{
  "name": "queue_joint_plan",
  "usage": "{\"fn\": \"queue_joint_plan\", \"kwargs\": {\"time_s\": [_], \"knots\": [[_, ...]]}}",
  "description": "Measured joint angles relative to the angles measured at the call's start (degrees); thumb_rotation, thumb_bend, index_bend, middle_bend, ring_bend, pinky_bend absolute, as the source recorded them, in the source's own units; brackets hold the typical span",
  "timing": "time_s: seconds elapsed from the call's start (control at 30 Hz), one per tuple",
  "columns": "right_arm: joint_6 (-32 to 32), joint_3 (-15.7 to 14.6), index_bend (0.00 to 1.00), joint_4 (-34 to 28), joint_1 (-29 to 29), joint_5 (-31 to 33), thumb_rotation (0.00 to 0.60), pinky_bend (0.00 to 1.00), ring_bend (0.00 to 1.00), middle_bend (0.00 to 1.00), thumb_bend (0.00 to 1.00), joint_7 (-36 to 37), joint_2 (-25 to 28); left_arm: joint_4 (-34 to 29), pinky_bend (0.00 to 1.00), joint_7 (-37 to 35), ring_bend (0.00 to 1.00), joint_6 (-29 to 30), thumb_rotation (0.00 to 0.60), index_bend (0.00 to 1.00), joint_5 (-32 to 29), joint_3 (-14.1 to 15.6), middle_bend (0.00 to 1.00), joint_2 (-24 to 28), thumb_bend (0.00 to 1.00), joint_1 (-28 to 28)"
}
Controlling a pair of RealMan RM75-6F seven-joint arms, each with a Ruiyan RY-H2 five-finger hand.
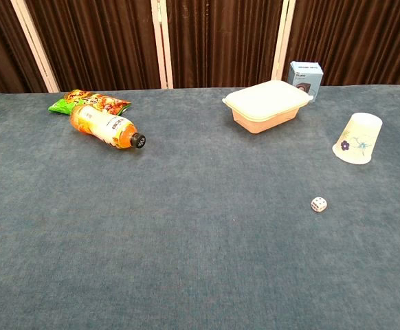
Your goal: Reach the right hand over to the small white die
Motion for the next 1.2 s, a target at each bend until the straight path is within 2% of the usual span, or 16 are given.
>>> {"fn": "queue_joint_plan", "kwargs": {"time_s": [0.27,0.33,0.37,0.4,0.43,0.47,0.5,0.6,0.7,0.8,1.0,1.2], "knots": [[-1.1,-0.1,0.00,0.1,0.3,0.4,0.600,0.00,0.00,0.00,0.02,0.0,-0.2,0.1,0.00,-0.6,0.00,-0.1,0.600,0.00,-0.5,-0.3,0.00,0.1,0.00,-0.1],[-2.2,-0.1,0.00,0.4,0.6,1.0,0.600,0.07,0.08,0.12,0.12,-0.3,-0.5,-0.1,0.00,-0.4,0.00,-0.4,0.600,0.00,-0.5,-0.3,0.00,0.1,0.00,-0.3],[-2.8,0.0,0.00,0.6,0.9,1.4,0.600,0.18,0.21,0.27,0.22,-0.6,-0.6,-0.2,0.00,-0.4,0.00,-0.6,0.600,0.00,-0.6,-0.4,0.00,0.1,0.00,-0.4],[-3.9,0.1,0.00,1.0,1.2,2.1,0.600,0.36,0.38,0.43,0.33,-1.4,-0.9,-0.3,0.00,-0.3,0.00,-0.8,0.600,0.00,-0.7,-0.4,0.00,0.1,0.00,-0.5],[-4.7,0.3,0.00,1.5,1.6,2.6,0.600,0.48,0.48,0.52,0.40,-2.2,-1.1,-0.4,0.00,-0.2,0.00,-1.0,0.600,0.00,-0.9,-0.5,0.00,0.1,0.00,-0.6],[-5.7,0.5,0.00,2.1,2.1,3.0,0.600,0.65,0.58,0.60,0.50,-3.2,-1.3,-0.4,0.00,-0.1,0.00,-1.1,0.600,0.00,-1.1,-0.6,0.00,0.0,0.00,-0.8],[-7.2,0.7,0.00,3.1,2.8,3.5,0.600,0.76,0.63,0.65,0.58,-4.3,-1.6,-0.4,0.00,0.0,0.00,-1.3,0.600,0.00,-1.3,-0.7,0.00,0.0,0.00,-0.8],[-12.4,0.8,0.00,5.0,5.4,4.1,0.600,0.93,0.69,0.70,0.73,-6.2,-1.9,-0.5,0.00,0.8,0.00,-2.3,0.600,0.00,-2.6,-1.1,0.00,-0.3,0.00,-1.4],[-18.7,0.4,0.00,6.2,8.5,4.3,0.600,0.99,0.72,0.71,0.81,-6.5,-1.9,-0.7,0.00,1.9,0.00,-3.7,0.600,0.00,-4.5,-1.3,0.00,-0.6,0.00,-1.7],[-25.4,0.0,0.00,6.6,11.8,4.8,0.600,1.00,0.74,0.71,0.86,-6.0,-1.9,-0.8,0.00,2.8,0.00,-4.3,0.600,0.00,-6.0,-1.6,0.00,-1.0,0.00,-1.9],[-38.0,-0.5,0.00,7.4,18.4,8.5,0.600,1.00,0.76,0.71,0.89,-6.8,-4.8,0.0,0.00,4.3,0.00,-4.8,0.600,0.00,-7.6,-2.5,0.00,-2.3,0.00,-2.6],[-43.9,-0.7,0.00,9.9,22.9,12.8,0.600,1.00,0.77,0.71,0.89,-9.8,-9.7,0.5,0.00,5.4,0.00,-5.4,0.600,0.00,-8.1,-2.4,0.00,-3.1,0.00,-2.9]]}}
